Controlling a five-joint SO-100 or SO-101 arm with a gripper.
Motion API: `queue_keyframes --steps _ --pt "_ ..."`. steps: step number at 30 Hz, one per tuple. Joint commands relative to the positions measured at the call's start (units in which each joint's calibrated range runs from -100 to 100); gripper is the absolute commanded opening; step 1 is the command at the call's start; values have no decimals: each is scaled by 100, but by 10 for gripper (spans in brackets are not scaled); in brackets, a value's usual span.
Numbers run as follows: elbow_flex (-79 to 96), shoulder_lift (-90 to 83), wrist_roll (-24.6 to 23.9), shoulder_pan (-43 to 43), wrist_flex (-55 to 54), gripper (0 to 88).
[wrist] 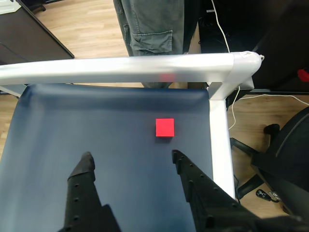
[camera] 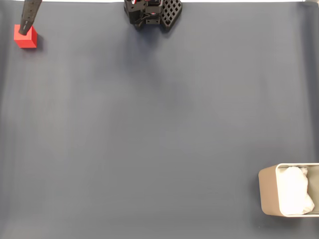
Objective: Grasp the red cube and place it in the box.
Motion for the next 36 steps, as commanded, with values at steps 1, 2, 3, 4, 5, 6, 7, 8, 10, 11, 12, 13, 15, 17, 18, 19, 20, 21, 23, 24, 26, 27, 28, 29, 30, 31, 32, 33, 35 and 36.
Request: queue_keyframes --steps 1,2,3,4,5,6,7,8,10,11,12,13,15,17,18,19,20,21,23,24,26,27,28,29,30,31,32,33,35,36 --pt "9 84 -20 126 -367 403" --pt "46 118 -10 148 -425 406" --pt "82 162 -5 183 -515 408" --pt "119 205 10 212 -589 411" --pt "146 240 20 247 -646 413" --pt "174 292 34 283 -720 415" --pt "201 335 44 311 -785 416" --pt "228 378 49 340 -859 417" --pt "265 465 68 382 -966 418" --pt "283 500 73 403 -1007 418" --pt "301 543 73 418 -1064 419" --pt "329 569 78 439 -1113 419" --pt "393 638 93 467 -1228 419" --pt "429 690 103 496 -1302 419" --pt "438 716 112 517 -1334 419" --pt "447 742 117 538 -1359 419" --pt "475 768 122 560 -1400 419" --pt "493 803 132 574 -1449 419" --pt "548 855 142 609 -1556 421" --pt "602 881 151 631 -1638 421" --pt "685 924 171 659 -1761 423" --pt "758 950 181 666 -1851 424" --pt "821 968 195 680 -1941 425" --pt "885 994 210 695 -2015 426" --pt "949 1011 215 702 -2089 426" --pt "995 1037 220 702 -2154 426" --pt "1059 1054 225 702 -2228 426" --pt "1122 1063 230 702 -2310 426" --pt "1241 1072 239 702 -2408 426" --pt "1305 1072 239 702 -2449 426"
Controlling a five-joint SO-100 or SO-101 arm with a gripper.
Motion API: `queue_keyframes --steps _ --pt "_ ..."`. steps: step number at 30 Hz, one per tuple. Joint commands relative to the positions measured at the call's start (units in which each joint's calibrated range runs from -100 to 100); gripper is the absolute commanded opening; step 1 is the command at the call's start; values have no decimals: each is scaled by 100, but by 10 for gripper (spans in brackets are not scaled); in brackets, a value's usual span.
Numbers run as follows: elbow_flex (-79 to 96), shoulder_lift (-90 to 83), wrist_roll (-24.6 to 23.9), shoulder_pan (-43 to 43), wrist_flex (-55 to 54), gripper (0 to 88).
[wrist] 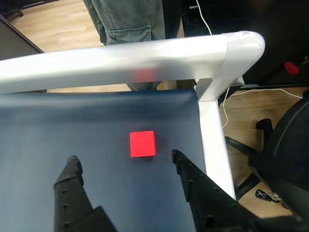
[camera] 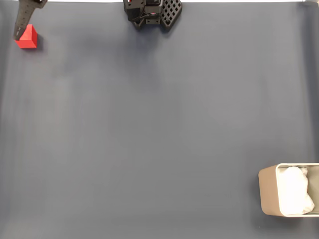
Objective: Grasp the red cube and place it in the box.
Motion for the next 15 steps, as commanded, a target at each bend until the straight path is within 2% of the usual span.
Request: queue_keyframes --steps 1,15 --pt "49 -14 59 56 -255 426" --pt "395 298 83 63 -738 426"
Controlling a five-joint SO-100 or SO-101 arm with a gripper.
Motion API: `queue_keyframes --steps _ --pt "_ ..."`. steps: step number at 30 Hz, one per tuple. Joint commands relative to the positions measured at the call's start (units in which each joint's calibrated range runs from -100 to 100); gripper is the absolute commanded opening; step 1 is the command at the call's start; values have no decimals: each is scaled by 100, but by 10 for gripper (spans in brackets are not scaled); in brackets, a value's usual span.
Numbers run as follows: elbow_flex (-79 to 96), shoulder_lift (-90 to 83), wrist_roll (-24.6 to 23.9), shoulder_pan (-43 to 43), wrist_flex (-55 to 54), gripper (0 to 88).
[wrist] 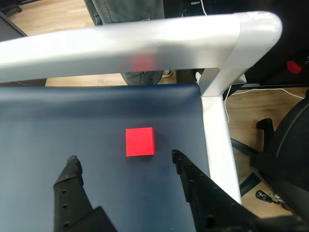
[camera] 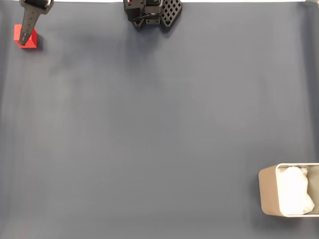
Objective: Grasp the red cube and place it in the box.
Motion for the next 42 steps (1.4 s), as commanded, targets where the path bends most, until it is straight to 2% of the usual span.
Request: queue_keyframes --steps 1,21,42 --pt "-20 38 24 63 -206 426" --pt "253 453 39 14 -788 429" --pt "53 497 -103 -448 -821 429"
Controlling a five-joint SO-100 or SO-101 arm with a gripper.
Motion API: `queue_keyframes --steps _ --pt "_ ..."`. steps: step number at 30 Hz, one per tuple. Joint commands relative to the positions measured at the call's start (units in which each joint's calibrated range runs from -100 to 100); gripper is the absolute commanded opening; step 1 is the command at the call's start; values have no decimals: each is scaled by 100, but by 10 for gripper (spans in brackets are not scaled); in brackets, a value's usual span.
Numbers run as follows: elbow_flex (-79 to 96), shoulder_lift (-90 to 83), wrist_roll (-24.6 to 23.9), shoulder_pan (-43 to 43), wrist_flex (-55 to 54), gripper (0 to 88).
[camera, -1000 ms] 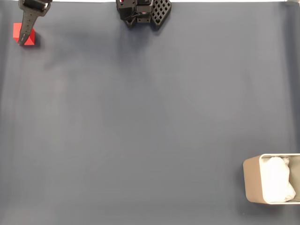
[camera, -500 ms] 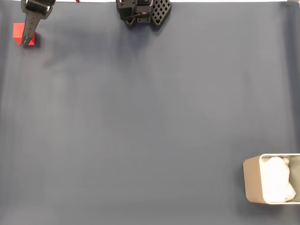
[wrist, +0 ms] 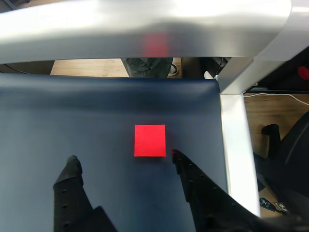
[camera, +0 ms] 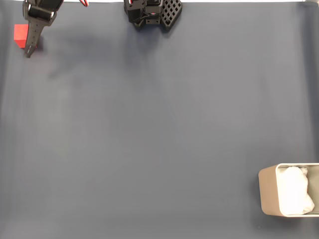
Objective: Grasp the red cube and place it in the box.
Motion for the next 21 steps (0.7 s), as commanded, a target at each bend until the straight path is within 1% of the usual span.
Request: queue_keyframes --steps 1,21 --pt "-282 -7 -88 -128 -73 429" --pt "-446 114 -161 -277 -131 430"
